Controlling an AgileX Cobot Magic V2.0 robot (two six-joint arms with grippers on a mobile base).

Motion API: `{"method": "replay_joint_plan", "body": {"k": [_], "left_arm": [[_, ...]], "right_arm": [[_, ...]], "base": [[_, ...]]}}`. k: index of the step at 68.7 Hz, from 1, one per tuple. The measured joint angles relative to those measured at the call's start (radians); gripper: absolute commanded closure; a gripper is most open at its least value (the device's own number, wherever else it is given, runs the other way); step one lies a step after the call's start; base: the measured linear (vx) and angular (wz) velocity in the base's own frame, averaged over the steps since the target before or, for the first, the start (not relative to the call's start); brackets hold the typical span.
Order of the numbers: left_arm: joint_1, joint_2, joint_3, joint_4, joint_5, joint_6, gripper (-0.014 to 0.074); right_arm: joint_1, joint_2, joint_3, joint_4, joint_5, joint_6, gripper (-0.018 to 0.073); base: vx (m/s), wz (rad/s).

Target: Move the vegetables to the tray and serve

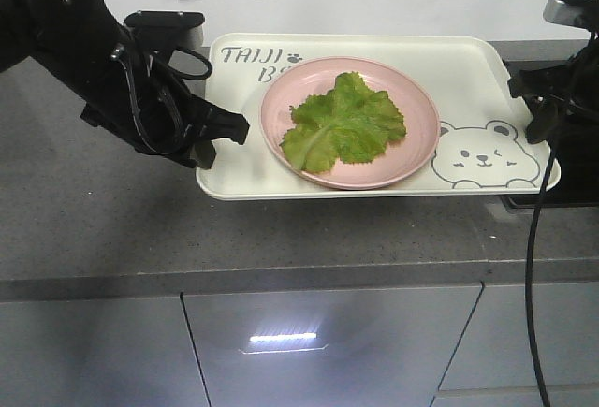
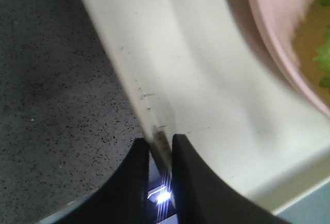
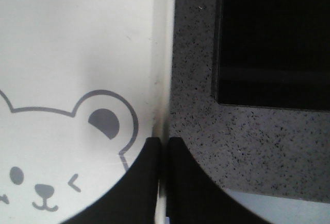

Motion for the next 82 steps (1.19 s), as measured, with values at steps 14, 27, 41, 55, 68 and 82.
{"method": "replay_joint_plan", "body": {"k": [14, 27, 41, 55, 68, 82], "left_arm": [[0.0, 0.0, 0.0, 0.0, 0.0, 0.0, 0.0602], [0.0, 0.0, 0.0, 0.0, 0.0, 0.0, 0.0602], [0.0, 0.0, 0.0, 0.0, 0.0, 0.0, 0.0602], [0.0, 0.0, 0.0, 0.0, 0.0, 0.0, 0.0602], [0.0, 0.0, 0.0, 0.0, 0.0, 0.0, 0.0602], [0.0, 0.0, 0.0, 0.0, 0.0, 0.0, 0.0602]], "right_arm": [[0.0, 0.0, 0.0, 0.0, 0.0, 0.0, 0.0565], [0.0, 0.0, 0.0, 0.0, 0.0, 0.0, 0.0565], [0.0, 0.0, 0.0, 0.0, 0.0, 0.0, 0.0565], [0.0, 0.0, 0.0, 0.0, 0.0, 0.0, 0.0565], [0.0, 0.0, 0.0, 0.0, 0.0, 0.0, 0.0565], [0.0, 0.0, 0.0, 0.0, 0.0, 0.0, 0.0565]], "base": [[0.07, 0.07], [0.06, 0.06], [0.05, 0.04], [0.05, 0.04], [0.05, 0.03], [0.06, 0.02]]}}
